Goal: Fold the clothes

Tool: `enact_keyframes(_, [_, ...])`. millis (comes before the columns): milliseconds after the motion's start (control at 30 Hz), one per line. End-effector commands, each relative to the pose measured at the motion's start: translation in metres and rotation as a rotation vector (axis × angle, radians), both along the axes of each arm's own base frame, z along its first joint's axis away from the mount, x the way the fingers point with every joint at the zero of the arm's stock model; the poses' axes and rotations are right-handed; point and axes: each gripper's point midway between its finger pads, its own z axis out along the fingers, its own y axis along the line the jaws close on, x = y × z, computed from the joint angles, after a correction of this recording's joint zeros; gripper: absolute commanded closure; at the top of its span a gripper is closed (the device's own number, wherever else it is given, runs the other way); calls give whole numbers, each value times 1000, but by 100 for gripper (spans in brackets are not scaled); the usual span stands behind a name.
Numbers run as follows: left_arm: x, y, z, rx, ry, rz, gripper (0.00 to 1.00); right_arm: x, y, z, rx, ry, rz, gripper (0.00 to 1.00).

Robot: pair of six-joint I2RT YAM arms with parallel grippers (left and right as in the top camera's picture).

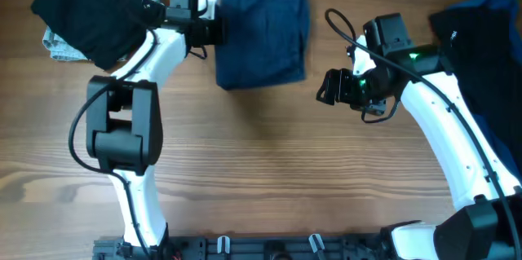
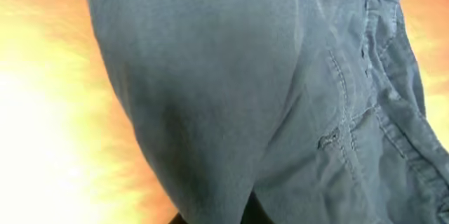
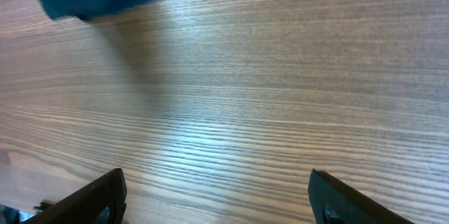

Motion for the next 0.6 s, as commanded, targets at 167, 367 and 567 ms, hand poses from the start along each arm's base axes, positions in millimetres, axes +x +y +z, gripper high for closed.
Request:
enact_keyframes(167, [47,73,21,272,-232,77,96,0,0,-2,4,28,-80,12])
enact_keyframes(367, [75,113,62,332,-347,161,96,-1,-1,-2,5,32,-90,11])
enact_keyframes(567, [90,151,97,374,-414,211,96,-1,-1,-2,5,34,-92,10])
